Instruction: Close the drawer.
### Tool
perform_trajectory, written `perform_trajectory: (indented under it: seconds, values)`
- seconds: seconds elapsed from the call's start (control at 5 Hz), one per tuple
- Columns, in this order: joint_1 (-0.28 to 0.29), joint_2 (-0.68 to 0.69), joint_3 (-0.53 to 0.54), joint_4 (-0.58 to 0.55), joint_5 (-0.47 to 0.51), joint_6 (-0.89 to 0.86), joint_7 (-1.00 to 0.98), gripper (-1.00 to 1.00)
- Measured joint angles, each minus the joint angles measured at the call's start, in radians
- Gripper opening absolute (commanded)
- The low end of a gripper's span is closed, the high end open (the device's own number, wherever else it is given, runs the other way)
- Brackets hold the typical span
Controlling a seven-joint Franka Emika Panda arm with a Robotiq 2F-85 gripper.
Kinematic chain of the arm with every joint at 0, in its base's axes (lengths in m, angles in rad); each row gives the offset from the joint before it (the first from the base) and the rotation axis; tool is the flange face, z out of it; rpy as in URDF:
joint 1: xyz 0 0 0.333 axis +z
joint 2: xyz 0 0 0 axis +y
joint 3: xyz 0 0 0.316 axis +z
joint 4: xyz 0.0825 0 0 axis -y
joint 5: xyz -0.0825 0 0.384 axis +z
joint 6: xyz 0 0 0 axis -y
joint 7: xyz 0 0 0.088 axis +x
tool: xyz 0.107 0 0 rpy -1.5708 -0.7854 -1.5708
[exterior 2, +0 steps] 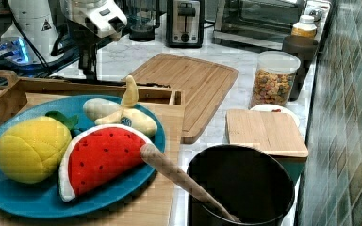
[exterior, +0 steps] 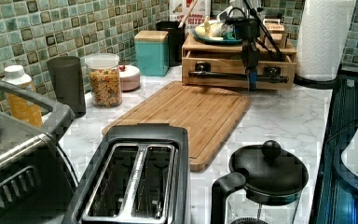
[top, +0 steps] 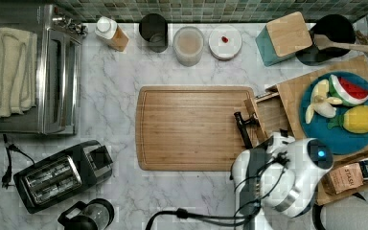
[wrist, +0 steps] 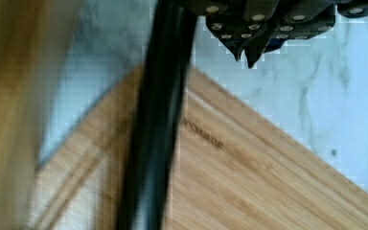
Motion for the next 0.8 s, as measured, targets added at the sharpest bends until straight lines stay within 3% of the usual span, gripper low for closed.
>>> perform_trajectory:
  seconds: [0.2, 0.4, 0.8]
  values:
    - [-0.025, 0.076, -0.015, 0.084, 0.147, 0.015, -0.092, -1.0]
    - [-0.036, 0.144, -0.024, 0.137, 0.219, 0.025, -0.162, -1.0]
    - [-0.021, 0.163, -0.035, 0.145, 0.212, 0.161, -0.133, -1.0]
